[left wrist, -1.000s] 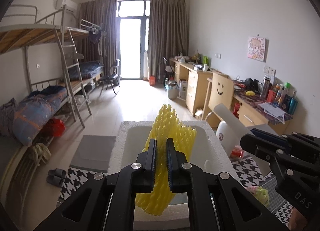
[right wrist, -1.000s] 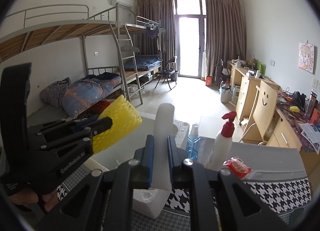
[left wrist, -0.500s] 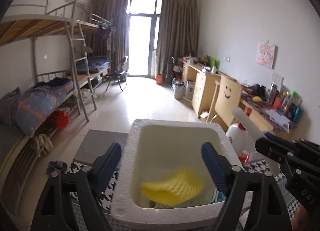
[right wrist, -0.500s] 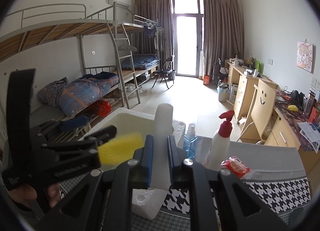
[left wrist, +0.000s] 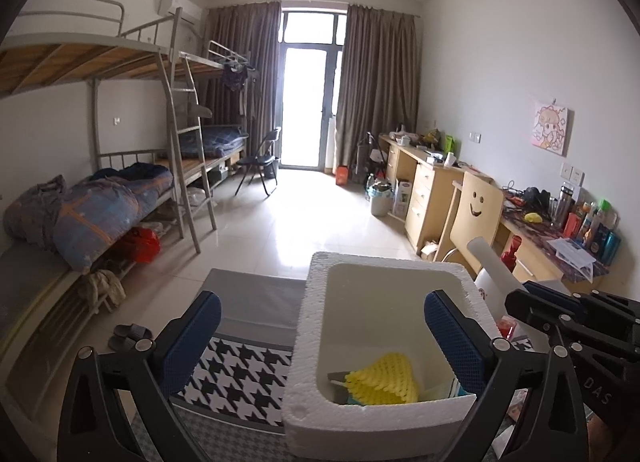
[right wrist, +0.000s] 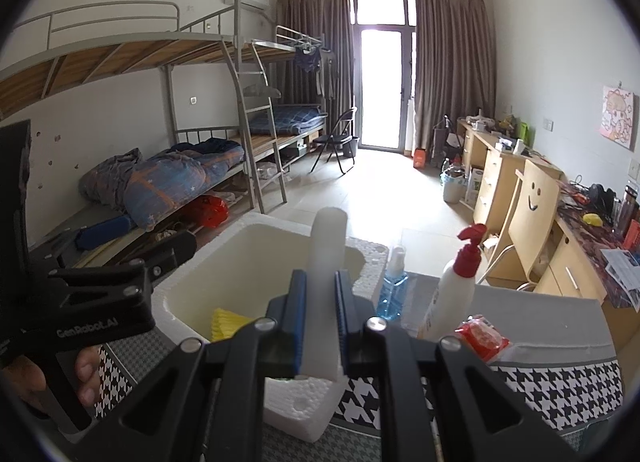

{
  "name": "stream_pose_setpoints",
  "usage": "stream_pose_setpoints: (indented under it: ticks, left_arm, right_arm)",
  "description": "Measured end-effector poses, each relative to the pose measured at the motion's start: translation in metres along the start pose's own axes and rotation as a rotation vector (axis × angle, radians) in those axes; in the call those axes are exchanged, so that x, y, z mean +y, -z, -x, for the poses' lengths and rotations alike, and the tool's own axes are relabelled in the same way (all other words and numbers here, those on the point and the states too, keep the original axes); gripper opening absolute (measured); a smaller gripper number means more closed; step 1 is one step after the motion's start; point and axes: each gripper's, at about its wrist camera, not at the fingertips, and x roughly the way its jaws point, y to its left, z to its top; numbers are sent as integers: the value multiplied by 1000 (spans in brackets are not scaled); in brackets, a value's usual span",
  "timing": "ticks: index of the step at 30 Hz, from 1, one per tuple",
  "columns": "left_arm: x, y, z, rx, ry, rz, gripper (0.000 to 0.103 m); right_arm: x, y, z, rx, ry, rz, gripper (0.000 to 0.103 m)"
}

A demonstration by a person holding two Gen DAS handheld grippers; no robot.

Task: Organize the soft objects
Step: 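Lower the yellow net into the foam box and open the left gripper, then lower the white roll into the foam box with the right gripper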

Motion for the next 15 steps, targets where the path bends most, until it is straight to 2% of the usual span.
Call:
stream_pose_setpoints:
  ticks: [15]
  left_arm:
    - [22,9,8,-11,-64,6,102]
  right_arm:
    - [16,0,-17,31,-50,36,16]
